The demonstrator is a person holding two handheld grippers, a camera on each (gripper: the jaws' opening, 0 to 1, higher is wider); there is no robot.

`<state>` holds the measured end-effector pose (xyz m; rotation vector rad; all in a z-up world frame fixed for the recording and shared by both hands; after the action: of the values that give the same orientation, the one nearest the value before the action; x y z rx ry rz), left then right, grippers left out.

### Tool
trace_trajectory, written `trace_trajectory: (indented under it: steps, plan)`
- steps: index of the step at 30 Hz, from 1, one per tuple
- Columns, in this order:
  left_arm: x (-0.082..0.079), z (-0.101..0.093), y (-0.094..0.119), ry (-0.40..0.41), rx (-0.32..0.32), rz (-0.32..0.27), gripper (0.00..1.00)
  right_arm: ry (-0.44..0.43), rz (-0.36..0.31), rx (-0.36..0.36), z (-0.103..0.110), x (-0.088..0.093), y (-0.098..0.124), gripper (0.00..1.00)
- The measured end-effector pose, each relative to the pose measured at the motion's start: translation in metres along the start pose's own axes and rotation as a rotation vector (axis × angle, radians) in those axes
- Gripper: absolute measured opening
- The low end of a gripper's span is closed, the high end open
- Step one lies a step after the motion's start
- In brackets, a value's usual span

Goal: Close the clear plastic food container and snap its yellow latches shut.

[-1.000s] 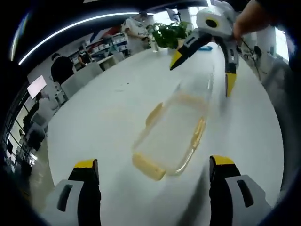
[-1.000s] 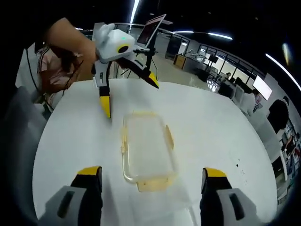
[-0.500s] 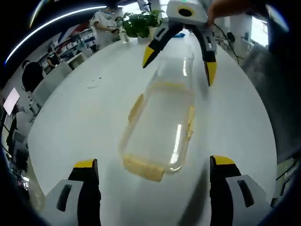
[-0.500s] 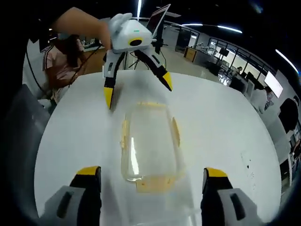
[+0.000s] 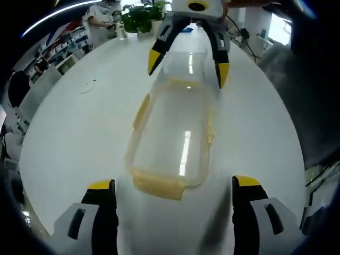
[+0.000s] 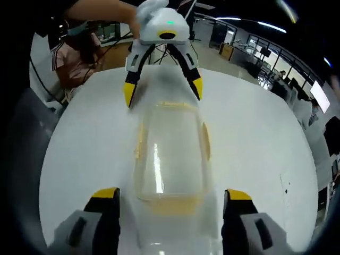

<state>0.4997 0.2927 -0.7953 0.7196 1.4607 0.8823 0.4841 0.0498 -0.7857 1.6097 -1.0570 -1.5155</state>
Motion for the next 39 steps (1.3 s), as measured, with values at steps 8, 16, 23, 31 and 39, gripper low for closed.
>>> trace_trajectory:
  steps: [8, 16, 23, 31, 39]
  plan:
    - [0.001, 0.005, -0.004, -0.104, 0.035, 0.104, 0.83, -0.003, 0.087, -0.052, -0.006, 0.0, -0.01, 0.64]
    - [-0.002, 0.008, -0.008, -0.114, 0.066, 0.124, 0.81, -0.002, 0.126, -0.072, -0.01, 0.001, -0.013, 0.55]
    - [-0.003, 0.01, -0.005, -0.137, 0.078, 0.117, 0.63, -0.008, 0.135, -0.099, -0.009, -0.003, -0.014, 0.44]
    - [0.0, 0.009, 0.0, -0.133, 0.062, 0.145, 0.37, 0.023, 0.133, -0.116, -0.014, -0.005, -0.015, 0.37]
    - [-0.002, 0.005, -0.002, -0.139, 0.055, 0.16, 0.37, 0.016, 0.149, -0.11, -0.012, -0.004, -0.015, 0.37]
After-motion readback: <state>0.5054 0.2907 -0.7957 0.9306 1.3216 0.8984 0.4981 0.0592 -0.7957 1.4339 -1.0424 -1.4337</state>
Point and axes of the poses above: the point that each gripper's makers call its tool centre point, and the gripper's own axes: y roughly backward along the fingers, z roughly to its left, x roughly out of its underside, the point moved 10 cm from there along y, roughly backward along the fingers, and after that the axes turned 1 degree about z, right-handed, at the moved point
